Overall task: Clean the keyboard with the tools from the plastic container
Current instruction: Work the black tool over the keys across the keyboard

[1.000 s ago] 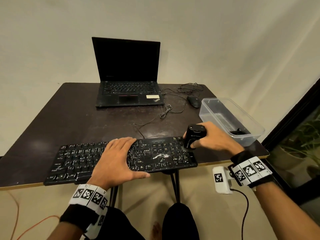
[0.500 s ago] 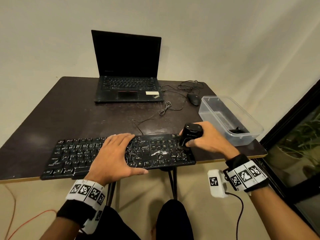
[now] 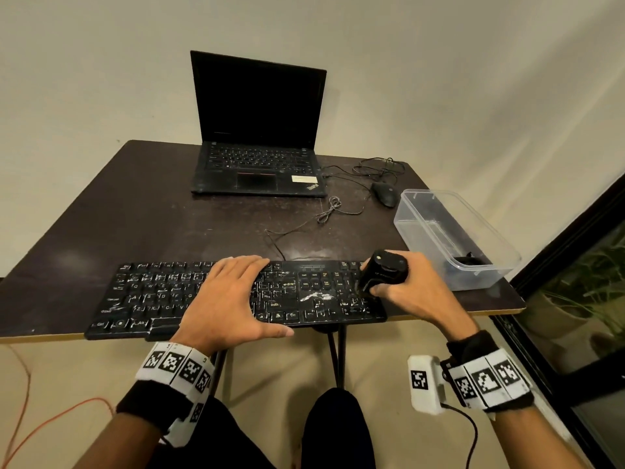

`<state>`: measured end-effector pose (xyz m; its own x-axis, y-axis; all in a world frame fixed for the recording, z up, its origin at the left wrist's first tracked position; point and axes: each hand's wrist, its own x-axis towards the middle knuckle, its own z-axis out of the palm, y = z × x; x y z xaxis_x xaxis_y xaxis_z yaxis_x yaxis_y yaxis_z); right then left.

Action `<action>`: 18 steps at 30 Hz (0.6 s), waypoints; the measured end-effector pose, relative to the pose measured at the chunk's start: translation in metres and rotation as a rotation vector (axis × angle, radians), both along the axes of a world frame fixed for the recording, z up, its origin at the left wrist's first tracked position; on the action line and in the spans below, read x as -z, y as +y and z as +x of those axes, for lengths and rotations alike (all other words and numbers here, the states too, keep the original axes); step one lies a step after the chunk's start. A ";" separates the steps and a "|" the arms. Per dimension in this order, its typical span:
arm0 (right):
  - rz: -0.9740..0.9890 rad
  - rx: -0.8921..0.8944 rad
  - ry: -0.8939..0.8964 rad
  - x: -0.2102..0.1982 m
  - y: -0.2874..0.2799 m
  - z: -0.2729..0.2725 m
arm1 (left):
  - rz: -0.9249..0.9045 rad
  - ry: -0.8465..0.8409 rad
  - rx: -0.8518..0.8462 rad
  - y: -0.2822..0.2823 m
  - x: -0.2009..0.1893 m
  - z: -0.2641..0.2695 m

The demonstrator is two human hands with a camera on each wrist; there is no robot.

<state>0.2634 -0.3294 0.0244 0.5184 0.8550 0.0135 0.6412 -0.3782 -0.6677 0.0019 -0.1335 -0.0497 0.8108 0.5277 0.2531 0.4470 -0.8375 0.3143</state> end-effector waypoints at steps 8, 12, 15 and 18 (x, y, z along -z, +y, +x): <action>-0.006 -0.005 -0.071 -0.002 0.007 -0.014 | 0.007 0.009 -0.003 0.000 0.002 0.001; -0.047 -0.110 -0.154 -0.006 0.007 -0.030 | 0.007 0.021 -0.010 0.000 0.003 0.001; -0.041 -0.077 -0.162 -0.011 0.014 -0.028 | 0.011 0.028 -0.010 0.000 0.002 0.001; -0.043 -0.084 -0.149 -0.013 0.016 -0.030 | 0.007 0.028 -0.008 0.000 0.002 0.001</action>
